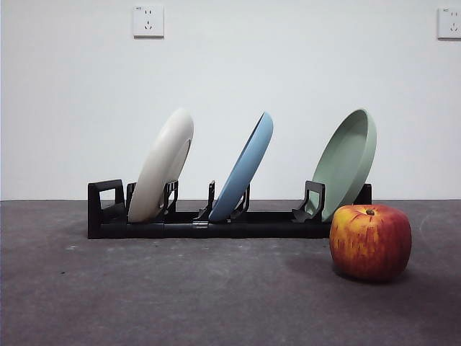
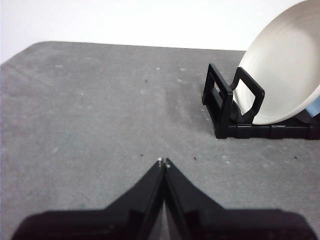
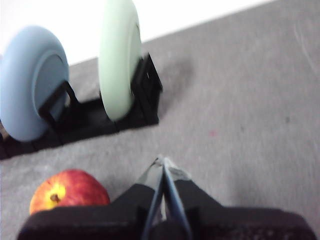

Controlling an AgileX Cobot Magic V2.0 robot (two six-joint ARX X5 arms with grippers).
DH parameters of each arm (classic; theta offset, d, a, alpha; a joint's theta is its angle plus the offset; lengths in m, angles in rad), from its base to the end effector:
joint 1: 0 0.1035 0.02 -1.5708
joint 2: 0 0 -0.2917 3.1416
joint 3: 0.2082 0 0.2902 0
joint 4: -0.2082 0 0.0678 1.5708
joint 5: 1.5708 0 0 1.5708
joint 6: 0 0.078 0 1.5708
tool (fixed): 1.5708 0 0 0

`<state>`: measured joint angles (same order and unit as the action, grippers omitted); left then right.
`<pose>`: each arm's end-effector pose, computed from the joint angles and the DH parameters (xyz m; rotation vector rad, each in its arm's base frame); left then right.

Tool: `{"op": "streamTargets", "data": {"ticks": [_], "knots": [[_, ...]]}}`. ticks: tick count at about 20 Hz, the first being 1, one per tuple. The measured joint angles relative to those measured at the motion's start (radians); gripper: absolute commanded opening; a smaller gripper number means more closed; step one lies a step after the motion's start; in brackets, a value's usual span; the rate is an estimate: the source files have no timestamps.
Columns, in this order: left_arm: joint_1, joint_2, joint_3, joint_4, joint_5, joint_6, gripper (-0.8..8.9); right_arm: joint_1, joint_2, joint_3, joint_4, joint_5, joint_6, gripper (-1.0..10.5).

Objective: Take the yellow plate from the plate rack,put the plate on the table,take the apple from the table,put the apple in the plate

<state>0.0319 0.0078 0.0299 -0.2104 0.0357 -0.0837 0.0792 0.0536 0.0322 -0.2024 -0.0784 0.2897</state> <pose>0.1540 0.0021 0.1447 -0.0898 0.1882 0.0041 0.1548 0.0184 0.1407 0.2878 0.2452 0.1234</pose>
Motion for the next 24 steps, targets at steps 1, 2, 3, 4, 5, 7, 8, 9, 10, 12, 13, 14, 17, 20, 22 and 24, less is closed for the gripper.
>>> {"op": "streamTargets", "data": {"ticks": [1,2,3,4,5,7,8,9,10,12,13,14,17,20,22,24], "knots": [[0.0,0.006,0.009,-0.005,0.005,-0.008,-0.07,0.0,0.019,0.008,-0.004,0.0,0.009,-0.1],[0.0,0.014,0.021,-0.006,0.01,-0.013,-0.07,0.0,0.035,0.018,-0.007,0.0,0.014,-0.1],[0.0,0.024,0.038,-0.006,0.013,-0.016,-0.07,0.0,0.056,0.032,-0.006,0.0,0.017,-0.1],[0.0,0.037,0.06,-0.005,0.014,-0.023,-0.07,0.0,0.079,0.051,-0.007,0.0,0.019,-0.1],[0.0,0.05,0.079,-0.004,0.014,-0.029,-0.07,0.0,0.099,0.069,-0.007,0.0,0.021,-0.1],[0.0,0.101,0.133,-0.004,0.017,-0.041,-0.07,0.0,0.164,0.129,-0.012,0.0,0.025,-0.1],[0.0,0.138,0.158,-0.004,0.017,-0.042,-0.07,0.0,0.202,0.164,-0.018,0.0,0.026,-0.1],[0.0,0.187,0.19,-0.004,0.018,-0.046,-0.07,0.0,0.249,0.208,-0.022,0.0,0.026,-0.1],[0.0,0.235,0.222,0.002,0.027,-0.048,-0.07,0.0,0.291,0.249,-0.022,-0.001,0.028,-0.1],[0.0,0.333,0.294,0.011,0.069,-0.049,-0.07,0.0,0.375,0.335,-0.03,-0.001,0.028,-0.1],[0.0,0.387,0.335,0.011,0.089,-0.049,-0.07,0.0,0.416,0.38,-0.04,-0.003,0.028,-0.1],[0.0,0.437,0.375,0.011,0.11,-0.049,-0.07,0.0,0.453,0.418,-0.051,-0.016,0.024,-0.1],[0.0,0.62,0.511,0.012,0.202,-0.049,-0.07,0.0,0.583,0.546,-0.098,-0.088,-0.008,-0.1],[0.0,0.799,0.64,0.0,0.332,-0.05,-0.07,0.0,0.706,0.655,-0.169,-0.164,-0.058,0.0],[-0.002,0.909,0.724,-0.018,0.437,-0.051,-0.07,0.0,0.78,0.721,-0.218,-0.246,-0.093,0.0],[-0.017,1.016,0.817,-0.049,0.519,-0.052,-0.06,0.0,0.847,0.771,-0.255,-0.331,-0.122,0.0]]}}
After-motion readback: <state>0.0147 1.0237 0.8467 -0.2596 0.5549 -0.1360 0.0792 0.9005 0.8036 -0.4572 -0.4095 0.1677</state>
